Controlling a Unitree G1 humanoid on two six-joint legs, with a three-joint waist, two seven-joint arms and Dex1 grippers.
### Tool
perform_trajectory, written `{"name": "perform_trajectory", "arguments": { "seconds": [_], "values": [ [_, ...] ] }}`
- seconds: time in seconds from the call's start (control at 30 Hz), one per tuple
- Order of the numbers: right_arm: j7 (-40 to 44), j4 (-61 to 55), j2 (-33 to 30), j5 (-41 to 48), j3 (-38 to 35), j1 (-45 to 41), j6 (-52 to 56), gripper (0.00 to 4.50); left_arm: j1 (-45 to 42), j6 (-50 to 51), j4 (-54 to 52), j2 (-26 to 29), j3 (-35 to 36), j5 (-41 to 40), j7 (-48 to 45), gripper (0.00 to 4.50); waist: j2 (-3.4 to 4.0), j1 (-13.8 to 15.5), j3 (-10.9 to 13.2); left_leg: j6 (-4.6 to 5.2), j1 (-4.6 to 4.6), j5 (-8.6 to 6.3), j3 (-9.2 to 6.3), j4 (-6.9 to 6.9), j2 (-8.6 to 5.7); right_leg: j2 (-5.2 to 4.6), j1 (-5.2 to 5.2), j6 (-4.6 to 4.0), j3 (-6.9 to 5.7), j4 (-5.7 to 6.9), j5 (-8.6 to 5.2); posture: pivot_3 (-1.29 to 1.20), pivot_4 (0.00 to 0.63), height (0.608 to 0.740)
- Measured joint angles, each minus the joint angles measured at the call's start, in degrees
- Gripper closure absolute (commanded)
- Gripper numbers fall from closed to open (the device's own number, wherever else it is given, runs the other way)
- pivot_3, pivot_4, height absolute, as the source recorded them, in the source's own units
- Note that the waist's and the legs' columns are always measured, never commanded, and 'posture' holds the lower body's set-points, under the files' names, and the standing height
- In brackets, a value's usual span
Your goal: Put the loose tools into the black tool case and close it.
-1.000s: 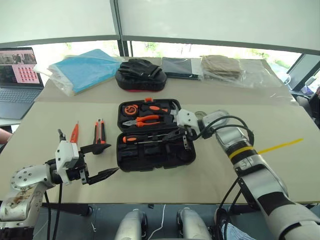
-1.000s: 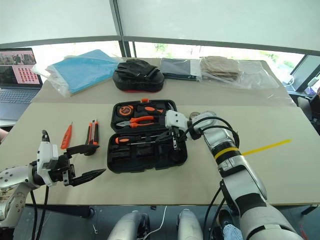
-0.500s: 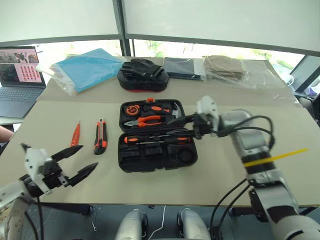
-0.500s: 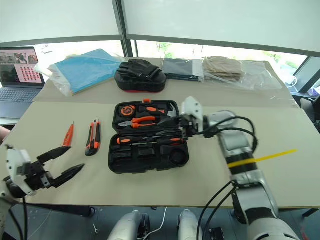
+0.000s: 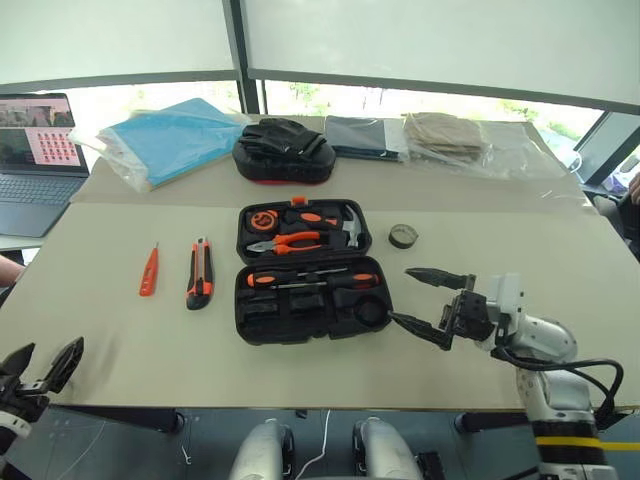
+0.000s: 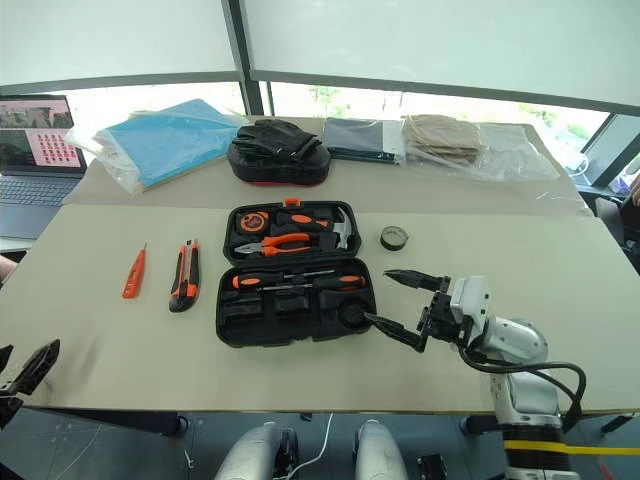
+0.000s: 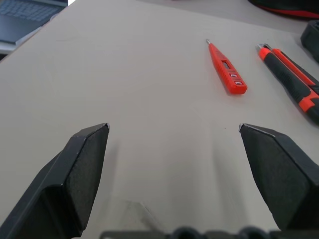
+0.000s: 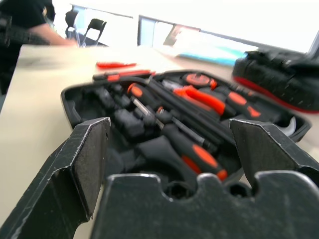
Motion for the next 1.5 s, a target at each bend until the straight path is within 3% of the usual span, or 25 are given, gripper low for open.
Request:
{"name": "perform_trajectory", "arguments": {
  "seconds": [0.17,0.3,0.5,0.67,0.8,1.03,1.07,1.17,1.33,1.5],
  "values": [
    [-1.6,-4.2,0.0,3.0,0.9,-5.1,1.7,0.07,-13.7,13.8,0.7,10.7,-5.9,-0.1,8.5,0.0,-0.02,0.9,0.0,-0.08,0.09,0.02,0.05,0.04,0.04,0.0,0.02,-0.06,-0.11,-0.02,0.14,0.0,0.15,0.74],
    [-3.0,-5.8,0.8,5.3,2.5,-10.1,3.9,0.07,-27.8,26.7,4.7,13.8,-13.7,-1.1,12.7,0.0,-0.03,0.9,0.0,-0.02,0.02,0.05,0.08,0.02,-0.01,0.09,0.16,0.31,-0.09,0.01,0.38,0.0,0.15,0.74],
    [-2.6,-4.5,2.0,5.1,4.7,-11.4,3.2,0.07,-38.1,32.3,13.2,13.1,-24.4,3.8,14.7,0.0,-0.13,0.3,0.1,0.23,-0.02,0.16,0.08,-0.04,0.01,0.22,0.01,0.16,-0.08,0.3,0.26,0.0,0.15,0.74],
    [-1.8,-3.2,3.4,5.0,5.9,-13.1,1.0,0.07,-45.1,31.5,19.6,12.4,-28.7,8.7,14.7,0.0,-0.12,0.3,0.1,0.13,0.18,0.23,0.07,-0.04,0.05,0.25,0.15,0.13,-0.07,0.41,0.25,0.0,0.15,0.74],
    [-0.8,-1.9,3.4,4.9,6.4,-13.3,-0.1,0.0,-48.4,31.1,23.6,12.7,-31.7,12.1,12.7,1.15,-0.1,0.8,0.1,0.08,0.32,0.27,0.08,-0.04,0.04,0.22,0.23,0.13,-0.04,0.45,0.24,0.0,0.15,0.74],
    [0.9,-2.6,1.4,5.0,6.6,-13.6,-0.2,0.0,-47.4,27.5,26.0,13.6,-31.8,15.9,8.7,3.83,-0.09,0.9,0.1,0.1,0.3,0.25,0.11,-0.05,0.05,0.09,0.16,0.11,0.0,0.46,0.25,0.0,0.15,0.74],
    [0.8,-3.3,1.3,5.0,6.7,-13.6,-0.1,0.0,-46.8,26.2,26.0,13.6,-31.2,16.0,7.7,4.05,-0.09,0.9,0.1,0.11,0.3,0.24,0.12,-0.07,0.04,0.03,0.14,0.11,0.0,0.46,0.24,0.0,0.15,0.74],
    [0.5,-4.6,0.6,5.1,6.7,-13.1,0.6,0.0,-45.1,22.2,26.3,14.7,-31.2,16.6,3.1,4.05,-0.09,0.9,0.1,-0.18,0.19,0.05,0.11,-0.08,0.04,-0.05,0.06,0.1,-0.03,0.41,0.25,0.0,0.15,0.74],
    [-0.5,-6.7,-4.2,5.7,5.8,-10.7,4.1,0.0,-44.7,9.5,26.3,18.4,-32.3,17.5,-11.9,4.05,-0.28,1.1,0.1,-0.33,-0.48,0.01,0.06,-0.02,0.07,-0.34,-0.55,-0.01,-0.1,0.4,0.31,0.0,0.15,0.74],
    [-0.2,-7.9,-14.8,5.8,5.1,-8.9,13.1,0.0,-46.6,-6.1,13.4,21.9,-39.1,17.5,-33.6,4.05,-0.19,1.1,0.2,0.05,-0.69,0.06,0.18,-0.01,0.01,-0.74,-0.73,-0.35,-0.27,0.34,0.14,0.0,0.15,0.74]
  ]
}}
